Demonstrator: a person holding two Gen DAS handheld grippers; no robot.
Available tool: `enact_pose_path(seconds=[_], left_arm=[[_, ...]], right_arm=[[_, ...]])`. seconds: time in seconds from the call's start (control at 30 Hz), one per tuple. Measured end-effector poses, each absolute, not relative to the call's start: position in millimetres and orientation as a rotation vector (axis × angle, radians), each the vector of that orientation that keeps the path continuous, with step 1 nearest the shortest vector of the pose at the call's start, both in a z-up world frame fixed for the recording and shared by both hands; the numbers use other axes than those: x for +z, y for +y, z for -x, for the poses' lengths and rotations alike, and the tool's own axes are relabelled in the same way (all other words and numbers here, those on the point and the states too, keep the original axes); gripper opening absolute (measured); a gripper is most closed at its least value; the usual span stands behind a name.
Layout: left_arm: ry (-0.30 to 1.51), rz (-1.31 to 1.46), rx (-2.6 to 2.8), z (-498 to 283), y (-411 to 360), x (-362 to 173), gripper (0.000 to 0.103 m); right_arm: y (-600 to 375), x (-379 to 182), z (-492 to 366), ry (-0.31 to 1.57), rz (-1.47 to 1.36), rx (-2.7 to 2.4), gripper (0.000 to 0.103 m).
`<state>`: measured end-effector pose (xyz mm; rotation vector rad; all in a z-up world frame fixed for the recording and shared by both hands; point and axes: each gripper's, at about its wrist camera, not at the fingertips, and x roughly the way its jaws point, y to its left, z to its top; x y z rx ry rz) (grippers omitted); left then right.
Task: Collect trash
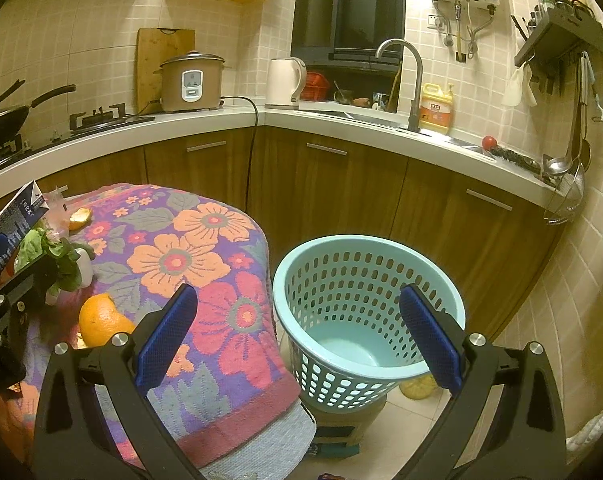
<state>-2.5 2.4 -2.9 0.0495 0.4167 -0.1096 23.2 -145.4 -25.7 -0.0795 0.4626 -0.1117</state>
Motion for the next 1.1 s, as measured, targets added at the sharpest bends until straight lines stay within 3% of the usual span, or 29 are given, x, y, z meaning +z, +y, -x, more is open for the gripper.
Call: enact_pose_path(seconds=[1.1], left_arm=[[0.414, -0.043, -0.114, 2.6, -2.0, -2.6, 0.094]], right_arm=[[-149.2, -24.7, -26.2, 0.468, 0.095, -0.158, 0.096]])
